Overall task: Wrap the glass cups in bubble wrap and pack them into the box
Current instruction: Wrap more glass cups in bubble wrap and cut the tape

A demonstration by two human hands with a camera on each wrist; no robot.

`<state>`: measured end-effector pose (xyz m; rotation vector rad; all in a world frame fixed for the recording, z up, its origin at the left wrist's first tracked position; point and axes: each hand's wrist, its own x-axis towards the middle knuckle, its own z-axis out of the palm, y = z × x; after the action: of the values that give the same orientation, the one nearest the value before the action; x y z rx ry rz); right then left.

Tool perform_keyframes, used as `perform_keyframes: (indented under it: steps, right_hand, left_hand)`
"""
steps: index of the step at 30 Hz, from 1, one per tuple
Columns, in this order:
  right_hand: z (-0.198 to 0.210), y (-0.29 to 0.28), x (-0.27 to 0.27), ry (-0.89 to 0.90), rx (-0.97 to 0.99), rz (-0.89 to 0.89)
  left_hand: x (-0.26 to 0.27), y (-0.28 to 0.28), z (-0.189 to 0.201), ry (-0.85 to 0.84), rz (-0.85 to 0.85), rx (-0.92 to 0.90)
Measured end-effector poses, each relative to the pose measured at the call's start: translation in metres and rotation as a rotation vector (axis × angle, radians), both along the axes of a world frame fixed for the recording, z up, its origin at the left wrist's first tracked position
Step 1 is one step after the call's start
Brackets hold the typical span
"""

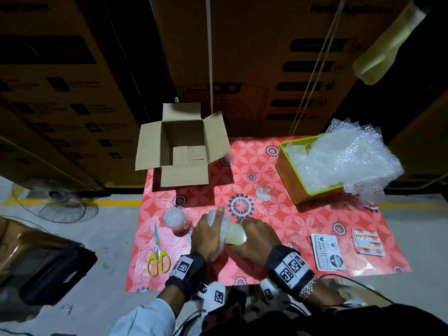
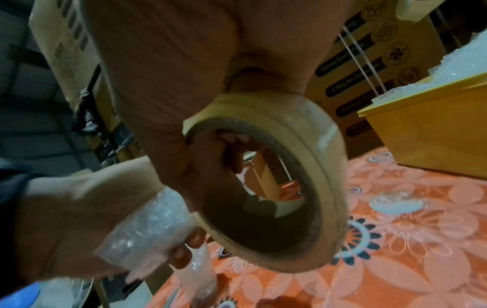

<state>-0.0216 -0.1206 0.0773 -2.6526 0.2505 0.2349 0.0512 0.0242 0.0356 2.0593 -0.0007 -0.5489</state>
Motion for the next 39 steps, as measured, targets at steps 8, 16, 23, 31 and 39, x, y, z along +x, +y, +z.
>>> perform_keyframes:
  steps: [8,16,23,31,39]
  right_hand:
    - [-0.011,-0.015,-0.011,0.085,-0.06,-0.016]
    - [-0.011,-0.012,-0.002,0.057,-0.022,-0.036]
    - [-0.01,-0.015,0.001,0.018,0.048,-0.012]
    - [-0.008,-0.012,0.013,-0.03,0.088,0.019]
    - [-0.019,-0.04,0.012,0.056,0.006,-0.047]
  left_hand:
    - [0.012,0.015,0.0,0.666,0.034,-0.659]
    - [0.006,0.03,-0.021,0.805,0.045,-0.801]
    - [0.013,0.025,-0.029,0.678,0.181,-0.779]
    - [0.006,0.001,-0.018,0.331,0.026,-0.487]
    - [0.023,0.026,-0.016,0.798,0.02,-0.781]
